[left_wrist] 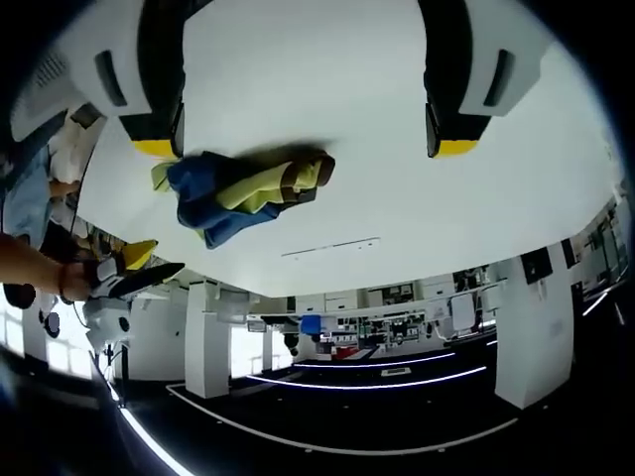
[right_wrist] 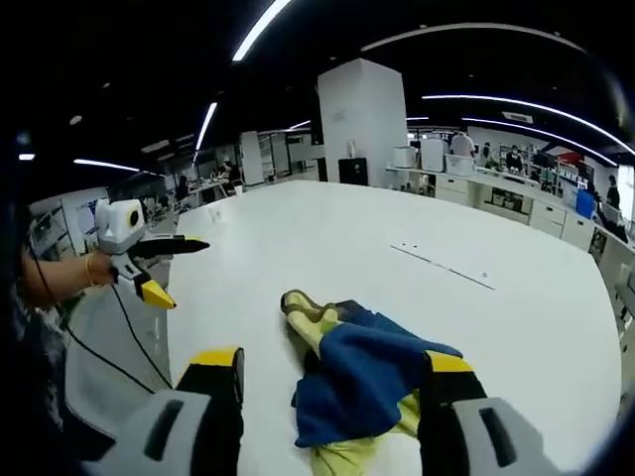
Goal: Fold the garment on the visible template until the final outline fits inside the template.
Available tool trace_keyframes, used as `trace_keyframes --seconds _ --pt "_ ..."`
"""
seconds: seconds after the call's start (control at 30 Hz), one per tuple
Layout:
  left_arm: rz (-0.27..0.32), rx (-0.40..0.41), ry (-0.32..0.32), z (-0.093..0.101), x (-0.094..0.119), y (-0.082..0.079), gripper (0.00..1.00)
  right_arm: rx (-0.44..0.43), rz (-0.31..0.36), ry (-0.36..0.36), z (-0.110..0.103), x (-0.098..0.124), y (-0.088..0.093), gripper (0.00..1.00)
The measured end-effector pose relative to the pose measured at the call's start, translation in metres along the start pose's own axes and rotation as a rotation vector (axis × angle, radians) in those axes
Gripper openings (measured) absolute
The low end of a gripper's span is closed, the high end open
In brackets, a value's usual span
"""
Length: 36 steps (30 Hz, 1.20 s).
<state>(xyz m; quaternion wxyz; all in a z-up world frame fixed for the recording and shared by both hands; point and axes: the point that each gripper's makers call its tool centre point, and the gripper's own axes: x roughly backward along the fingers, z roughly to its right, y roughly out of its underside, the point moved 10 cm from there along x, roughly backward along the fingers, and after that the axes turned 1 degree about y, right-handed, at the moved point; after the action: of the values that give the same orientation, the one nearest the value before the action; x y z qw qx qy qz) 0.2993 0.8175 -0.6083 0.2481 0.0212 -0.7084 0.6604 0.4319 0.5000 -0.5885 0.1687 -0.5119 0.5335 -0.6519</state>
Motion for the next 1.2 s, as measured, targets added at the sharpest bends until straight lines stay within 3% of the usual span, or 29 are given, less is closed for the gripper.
trace_keyframes --seconds 0.4,0.5,0.83,1.2 --pt "-0.004 0.017 -0.007 -0.001 -0.006 0.002 0.98 0.064 -0.069 -0.091 0.011 -0.044 -0.018 0.58" --pt "-0.001 0.055 -0.013 -0.003 -0.011 0.003 0.99 0.085 -0.080 -0.108 0.012 -0.056 -0.024 0.56" --pt "0.015 0.048 -0.008 -0.003 -0.021 -0.005 0.99 0.104 -0.129 -0.199 0.012 -0.096 -0.032 0.45" --pt "0.012 0.092 -0.005 0.002 -0.020 0.002 0.97 0.194 -0.297 -0.244 0.010 -0.142 -0.019 0.35"
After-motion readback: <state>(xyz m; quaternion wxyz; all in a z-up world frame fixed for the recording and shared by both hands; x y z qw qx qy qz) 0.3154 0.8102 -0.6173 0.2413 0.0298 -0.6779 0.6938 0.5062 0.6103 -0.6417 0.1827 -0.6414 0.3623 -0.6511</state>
